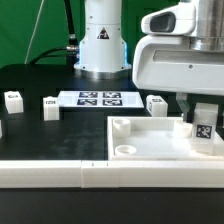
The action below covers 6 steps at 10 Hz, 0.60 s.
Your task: Assemble one leg
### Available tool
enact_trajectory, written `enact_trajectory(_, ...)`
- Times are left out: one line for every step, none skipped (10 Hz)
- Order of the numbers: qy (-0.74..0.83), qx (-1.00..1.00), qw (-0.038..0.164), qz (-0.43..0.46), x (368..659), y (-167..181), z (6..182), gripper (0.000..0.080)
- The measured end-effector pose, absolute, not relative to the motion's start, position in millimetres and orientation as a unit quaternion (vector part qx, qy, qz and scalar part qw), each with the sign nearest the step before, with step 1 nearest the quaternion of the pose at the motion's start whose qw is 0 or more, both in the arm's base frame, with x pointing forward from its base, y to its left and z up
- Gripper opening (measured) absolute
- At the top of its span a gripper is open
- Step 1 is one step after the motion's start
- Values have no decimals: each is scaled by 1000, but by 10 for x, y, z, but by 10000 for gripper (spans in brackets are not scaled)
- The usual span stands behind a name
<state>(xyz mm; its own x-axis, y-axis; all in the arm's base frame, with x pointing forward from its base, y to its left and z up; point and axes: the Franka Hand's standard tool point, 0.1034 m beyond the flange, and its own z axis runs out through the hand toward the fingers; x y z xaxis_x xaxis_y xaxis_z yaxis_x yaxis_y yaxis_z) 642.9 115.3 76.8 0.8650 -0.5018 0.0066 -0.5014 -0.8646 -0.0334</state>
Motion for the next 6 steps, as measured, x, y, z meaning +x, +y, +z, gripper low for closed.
enact_trajectory(336,-942,11,-5,6423,1137,761,291)
enact_trajectory(385,-923,9,-7,6429,1123,760,291)
enact_trajectory(435,-900,10,-8,6437,1112,761,291)
enact_trajectory(484,-875,10,-7,6437,1102,760,291)
enact_trajectory(516,-856,9,-6,6435,1098,759,291)
enact_trajectory(541,-841,9,-5,6433,1097,758,291)
